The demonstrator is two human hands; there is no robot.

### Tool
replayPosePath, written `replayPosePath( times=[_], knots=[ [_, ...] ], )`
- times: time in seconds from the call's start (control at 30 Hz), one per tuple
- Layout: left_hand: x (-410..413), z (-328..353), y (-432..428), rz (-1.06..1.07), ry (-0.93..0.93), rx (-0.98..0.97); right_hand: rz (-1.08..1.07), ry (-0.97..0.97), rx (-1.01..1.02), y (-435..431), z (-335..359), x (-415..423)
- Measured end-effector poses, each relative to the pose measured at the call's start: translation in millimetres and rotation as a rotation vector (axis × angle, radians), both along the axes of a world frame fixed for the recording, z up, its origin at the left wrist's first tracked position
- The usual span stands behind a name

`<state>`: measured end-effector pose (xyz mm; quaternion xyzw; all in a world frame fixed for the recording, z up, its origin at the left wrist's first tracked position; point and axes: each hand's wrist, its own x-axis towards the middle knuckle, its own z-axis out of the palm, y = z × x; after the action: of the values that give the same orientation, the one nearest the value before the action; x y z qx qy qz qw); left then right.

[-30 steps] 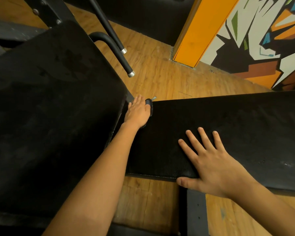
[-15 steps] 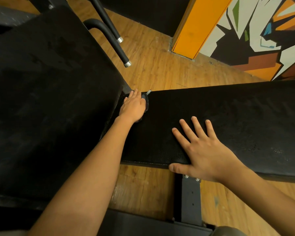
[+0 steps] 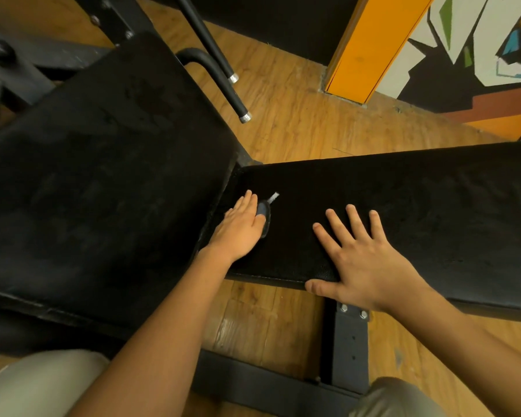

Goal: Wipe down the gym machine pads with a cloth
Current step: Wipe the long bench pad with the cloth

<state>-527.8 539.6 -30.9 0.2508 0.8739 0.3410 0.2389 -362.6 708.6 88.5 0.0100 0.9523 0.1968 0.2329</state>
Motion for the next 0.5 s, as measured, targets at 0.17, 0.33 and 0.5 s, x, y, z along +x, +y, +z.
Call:
replayPosePath(
  times=[0.17, 0.33, 0.5],
  knots=[
    [28, 4, -29, -0.037, -0.020, -0.030, 0.007, 0.017, -0.028, 0, 0, 1],
    [50, 7, -44, 0.003, -0.012, -0.015, 0.013, 0.022, -0.048, 1, 1, 1],
    [38, 0, -27, 0.040, 0.082, -0.002, 0.006, 0.017, -0.030, 0, 2, 1]
  ],
)
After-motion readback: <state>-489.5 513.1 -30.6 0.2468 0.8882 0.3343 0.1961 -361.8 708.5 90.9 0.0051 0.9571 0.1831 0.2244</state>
